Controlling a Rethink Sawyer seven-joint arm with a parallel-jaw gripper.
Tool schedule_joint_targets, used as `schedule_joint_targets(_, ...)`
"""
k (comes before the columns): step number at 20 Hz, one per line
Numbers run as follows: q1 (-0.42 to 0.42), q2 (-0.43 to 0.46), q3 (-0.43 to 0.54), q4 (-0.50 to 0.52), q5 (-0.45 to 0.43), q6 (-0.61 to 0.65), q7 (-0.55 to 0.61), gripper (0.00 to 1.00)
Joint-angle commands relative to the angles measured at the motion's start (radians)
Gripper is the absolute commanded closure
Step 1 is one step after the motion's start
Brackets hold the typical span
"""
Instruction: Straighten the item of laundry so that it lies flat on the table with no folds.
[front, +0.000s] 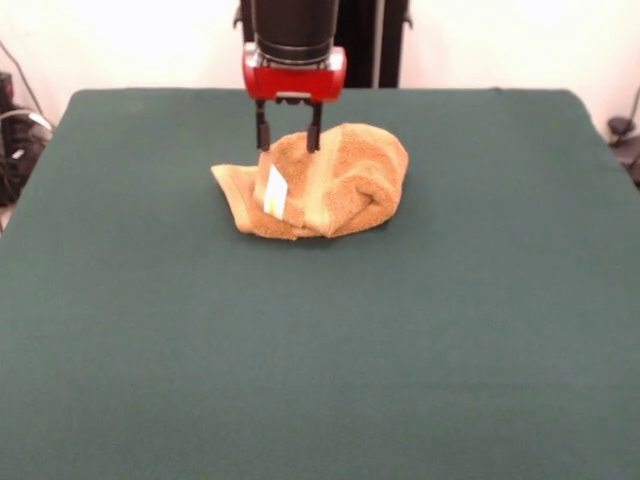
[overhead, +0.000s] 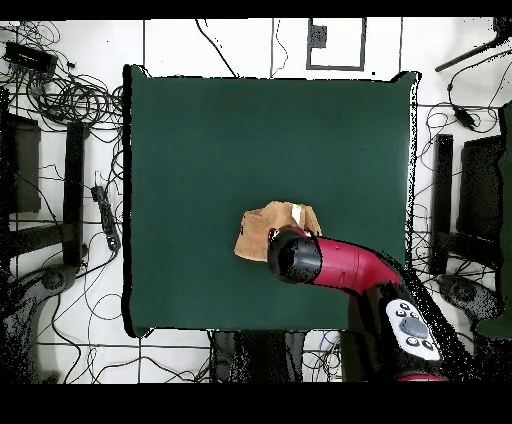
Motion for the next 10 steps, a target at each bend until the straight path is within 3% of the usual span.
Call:
schedule_joint_targets(1, 0.021, -0.025, 0.120, -0.044, -0.027, 0.133, -0.011, 0.00)
schedule_joint_targets(10, 0.022, -0.016, 0.108, -0.051, -0.031, 0.120, 0.011, 0.00)
